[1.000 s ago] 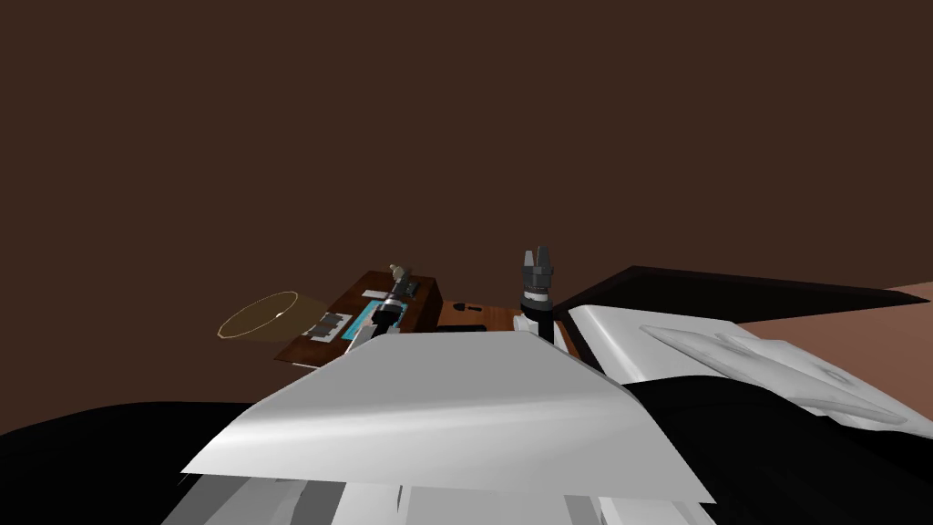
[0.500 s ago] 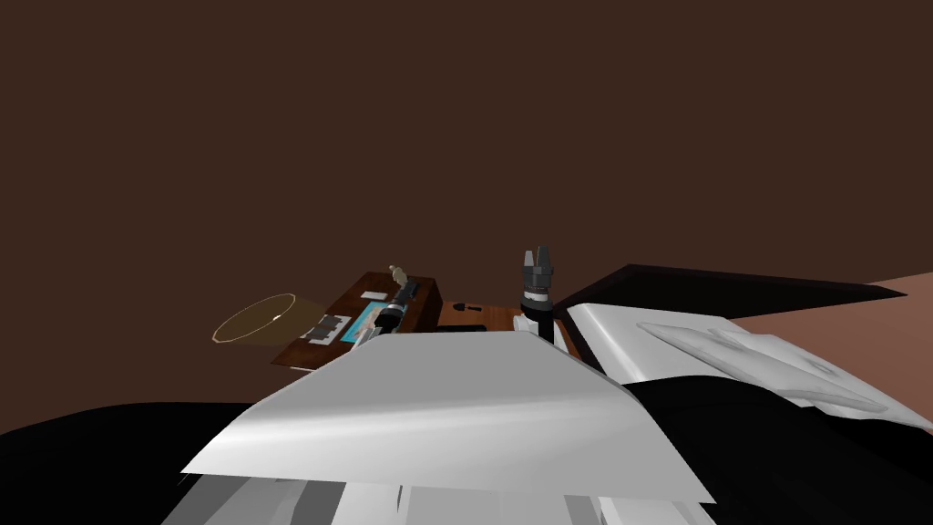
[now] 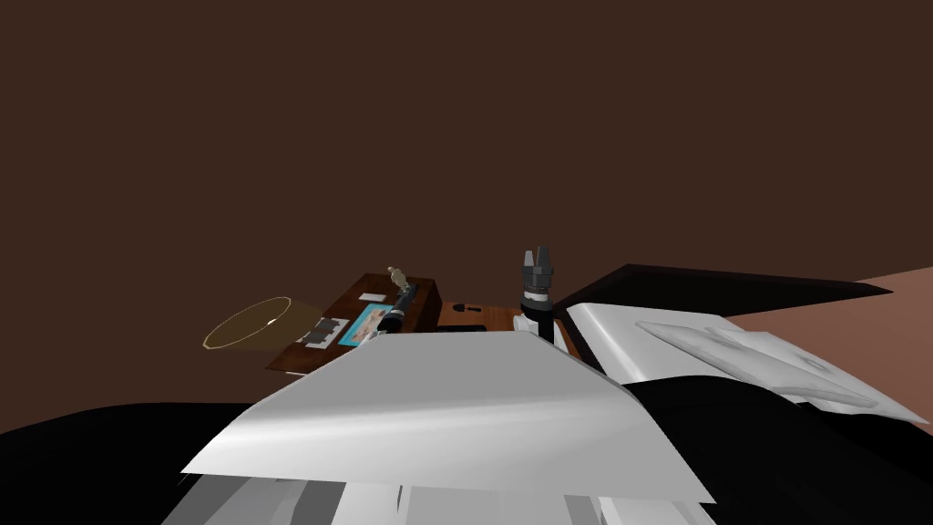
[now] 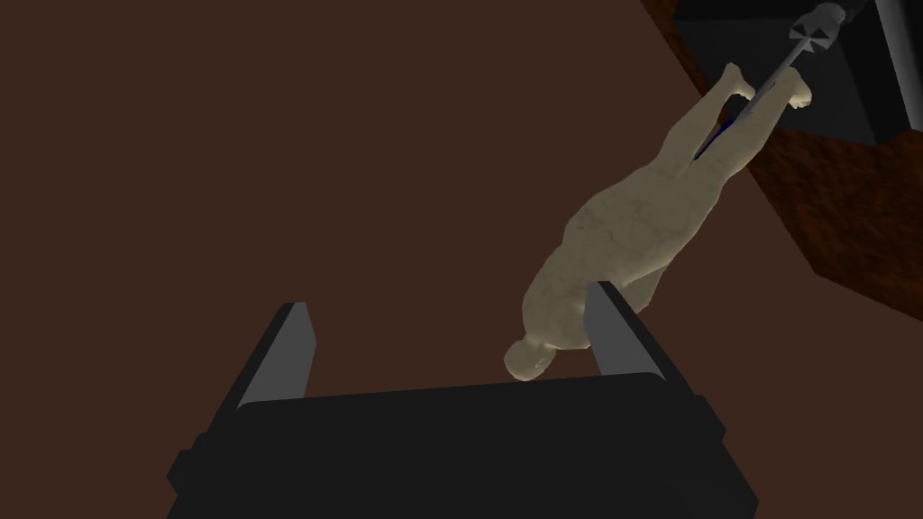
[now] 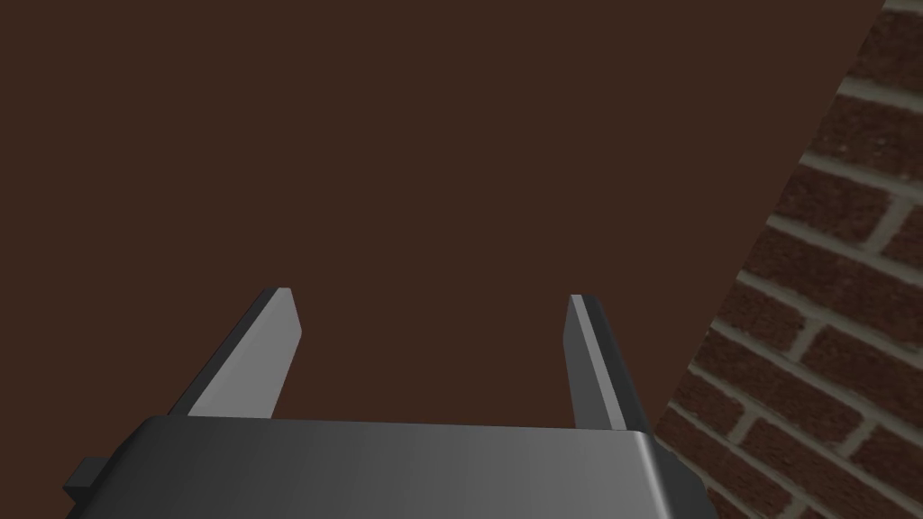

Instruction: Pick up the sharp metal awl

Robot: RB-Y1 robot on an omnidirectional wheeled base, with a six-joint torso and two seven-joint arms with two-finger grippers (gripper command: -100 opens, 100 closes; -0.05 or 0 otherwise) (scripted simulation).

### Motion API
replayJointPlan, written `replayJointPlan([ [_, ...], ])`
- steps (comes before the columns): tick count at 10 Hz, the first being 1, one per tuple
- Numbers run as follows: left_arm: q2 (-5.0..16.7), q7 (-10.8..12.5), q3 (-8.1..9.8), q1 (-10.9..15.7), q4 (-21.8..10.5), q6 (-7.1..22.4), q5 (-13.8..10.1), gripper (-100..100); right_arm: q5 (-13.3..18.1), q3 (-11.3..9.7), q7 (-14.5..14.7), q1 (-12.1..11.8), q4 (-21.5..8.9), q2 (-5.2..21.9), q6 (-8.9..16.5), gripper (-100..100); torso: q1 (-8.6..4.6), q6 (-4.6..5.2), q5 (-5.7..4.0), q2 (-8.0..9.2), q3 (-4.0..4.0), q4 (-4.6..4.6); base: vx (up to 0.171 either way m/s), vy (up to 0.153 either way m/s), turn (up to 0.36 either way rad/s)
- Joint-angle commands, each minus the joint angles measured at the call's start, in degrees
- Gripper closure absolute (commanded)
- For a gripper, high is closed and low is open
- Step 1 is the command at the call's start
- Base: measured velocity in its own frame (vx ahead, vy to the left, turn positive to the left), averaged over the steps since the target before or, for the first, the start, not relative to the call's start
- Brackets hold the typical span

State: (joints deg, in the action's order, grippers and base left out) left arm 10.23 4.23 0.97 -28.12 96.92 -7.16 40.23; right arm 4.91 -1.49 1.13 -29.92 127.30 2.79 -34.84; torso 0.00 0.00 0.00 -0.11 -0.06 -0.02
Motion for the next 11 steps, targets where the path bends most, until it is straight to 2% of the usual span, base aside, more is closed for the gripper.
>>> replayJointPlan([
  [1, 0.17, 0.0, 0.41, 0.09, -1.74, 0.28, 0.94, -100, 0.0, 0.0, 0.0, 0.0, 0.0, 0.0, 0.0, 0, 0.0, 0.0, 0.0, 0.0, 0.0, 0.0, 0.023, -0.002, -0.011],
  [3, 0.12, -0.17, 1.0, 0.78, -5.72, 2.35, 4.84, -100, 0.0, 0.0, 0.0, 0.0, 0.0, 0.0, 0.0, 0, -0.01, -0.01, -0.01, -0.01, -0.01, 0.0, 0.042, -0.008, -0.015],
  [4, 0.12, -0.17, 1.0, 0.78, -6.59, 2.35, 4.87, -100, 0.0, 0.0, 0.0, 0.0, 0.0, 0.0, 0.0, 0, -0.02, -0.01, -0.01, -0.09, -0.05, -0.02, 0.047, -0.011, -0.005],
  [5, 0.09, -0.26, 1.36, 1.19, -8.25, 3.3, 6.67, -100, 0.0, 0.0, 0.0, 0.0, 0.0, 0.0, 0.0, 0, -0.04, 0.0, -0.01, -0.08, -0.05, -0.02, 0.043, -0.021, -0.01],
  [6, 0.09, -0.26, 1.36, 1.19, -8.93, 3.3, 6.67, -100, 0.0, 0.0, 0.0, 0.0, 0.0, 0.0, 0.0, 0, -0.06, -0.01, -0.02, -0.07, -0.04, -0.02, 0.035, -0.017, 0.0],
  [11, 0.22, -0.75, 3.72, 3.74, -19.4, 7.26, 13.79, -100, 0.0, 0.0, 0.0, -0.01, 0.0, 0.0, 0.0, 0, -0.22, -0.02, -0.05, -0.33, -0.19, -0.08, 0.095, -0.043, 0.003],
])
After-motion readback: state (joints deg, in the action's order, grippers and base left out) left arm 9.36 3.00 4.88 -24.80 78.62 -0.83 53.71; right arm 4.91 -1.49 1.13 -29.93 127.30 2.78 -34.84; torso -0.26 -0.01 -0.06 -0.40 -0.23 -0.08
